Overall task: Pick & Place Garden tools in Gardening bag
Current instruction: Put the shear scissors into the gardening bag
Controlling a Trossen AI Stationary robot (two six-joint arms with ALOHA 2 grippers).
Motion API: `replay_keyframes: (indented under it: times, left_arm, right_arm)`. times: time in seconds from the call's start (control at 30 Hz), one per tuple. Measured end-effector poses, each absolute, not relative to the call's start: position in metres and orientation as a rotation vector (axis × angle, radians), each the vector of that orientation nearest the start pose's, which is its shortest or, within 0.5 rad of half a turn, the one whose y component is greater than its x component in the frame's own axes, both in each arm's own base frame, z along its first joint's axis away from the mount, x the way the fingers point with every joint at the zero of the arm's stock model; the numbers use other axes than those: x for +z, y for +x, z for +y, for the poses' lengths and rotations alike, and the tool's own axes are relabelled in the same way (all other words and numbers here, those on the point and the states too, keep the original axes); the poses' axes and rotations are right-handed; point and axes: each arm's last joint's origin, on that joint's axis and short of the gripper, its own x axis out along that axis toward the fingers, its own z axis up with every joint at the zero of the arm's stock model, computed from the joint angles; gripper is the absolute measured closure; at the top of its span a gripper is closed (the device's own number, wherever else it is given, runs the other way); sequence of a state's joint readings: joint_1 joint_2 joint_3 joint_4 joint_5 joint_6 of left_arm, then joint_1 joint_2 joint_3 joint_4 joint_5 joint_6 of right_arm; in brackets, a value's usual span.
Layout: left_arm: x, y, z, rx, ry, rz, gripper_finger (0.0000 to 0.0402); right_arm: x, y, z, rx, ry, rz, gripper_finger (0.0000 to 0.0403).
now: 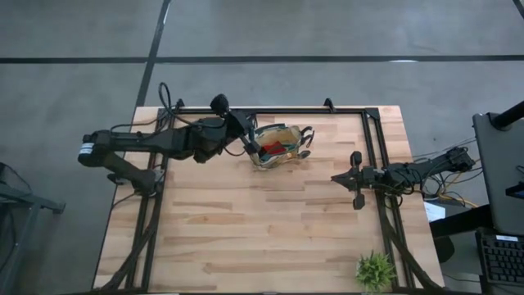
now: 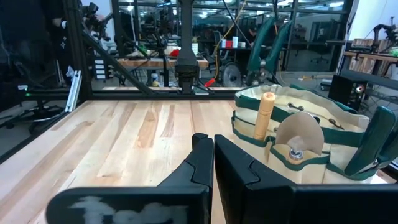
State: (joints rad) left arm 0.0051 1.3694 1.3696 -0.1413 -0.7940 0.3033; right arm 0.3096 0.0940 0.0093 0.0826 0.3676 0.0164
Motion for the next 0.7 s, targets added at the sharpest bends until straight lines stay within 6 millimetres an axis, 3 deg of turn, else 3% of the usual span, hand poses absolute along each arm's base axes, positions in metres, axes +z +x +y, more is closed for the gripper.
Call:
replay_keyframes:
  times: [0.3, 0.7]
  left_arm:
    - [0.388, 0.3, 0.021, 0.811, 0.261, 0.292, 0.0401]
    - [0.364, 0.292, -0.01, 0.752, 0.19, 0.436, 0.0401]
  right_arm:
    - [0.167, 0.099, 0.021, -0.058, 0.017, 0.001, 0.0394]
    - [0.167, 0.099, 0.021, -0.058, 0.015, 0.001, 0.0394]
